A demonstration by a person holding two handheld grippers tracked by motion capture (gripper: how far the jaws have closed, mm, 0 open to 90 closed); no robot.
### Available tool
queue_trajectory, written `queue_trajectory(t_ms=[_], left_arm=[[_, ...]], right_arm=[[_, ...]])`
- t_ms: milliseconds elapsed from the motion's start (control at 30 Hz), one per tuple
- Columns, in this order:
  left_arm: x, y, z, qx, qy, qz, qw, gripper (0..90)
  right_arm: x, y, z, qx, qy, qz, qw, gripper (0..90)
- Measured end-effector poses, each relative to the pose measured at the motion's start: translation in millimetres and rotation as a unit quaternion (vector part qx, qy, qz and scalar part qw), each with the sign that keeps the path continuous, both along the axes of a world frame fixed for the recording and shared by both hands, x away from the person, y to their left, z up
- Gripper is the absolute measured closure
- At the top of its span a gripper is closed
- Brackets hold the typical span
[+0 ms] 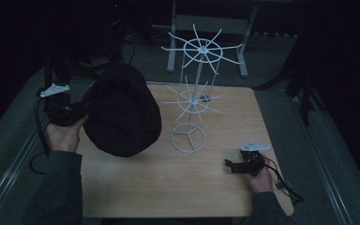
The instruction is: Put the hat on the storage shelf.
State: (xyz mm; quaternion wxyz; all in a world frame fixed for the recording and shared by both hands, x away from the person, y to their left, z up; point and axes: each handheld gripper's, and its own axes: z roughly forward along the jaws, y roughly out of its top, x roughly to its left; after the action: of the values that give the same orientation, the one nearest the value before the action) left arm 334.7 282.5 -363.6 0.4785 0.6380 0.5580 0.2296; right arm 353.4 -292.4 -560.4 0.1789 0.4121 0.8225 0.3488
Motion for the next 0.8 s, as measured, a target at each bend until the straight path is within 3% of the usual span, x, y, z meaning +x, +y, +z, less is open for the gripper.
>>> queue_trajectory(t_ms=[800], left_arm=[[0.2,-2.1,15.7,-0.016,-0.019,-0.005,0.9997,77.3]], right_arm=[[0.0,0.0,0.1,0.0,0.0,0.0,1.0,13.5]])
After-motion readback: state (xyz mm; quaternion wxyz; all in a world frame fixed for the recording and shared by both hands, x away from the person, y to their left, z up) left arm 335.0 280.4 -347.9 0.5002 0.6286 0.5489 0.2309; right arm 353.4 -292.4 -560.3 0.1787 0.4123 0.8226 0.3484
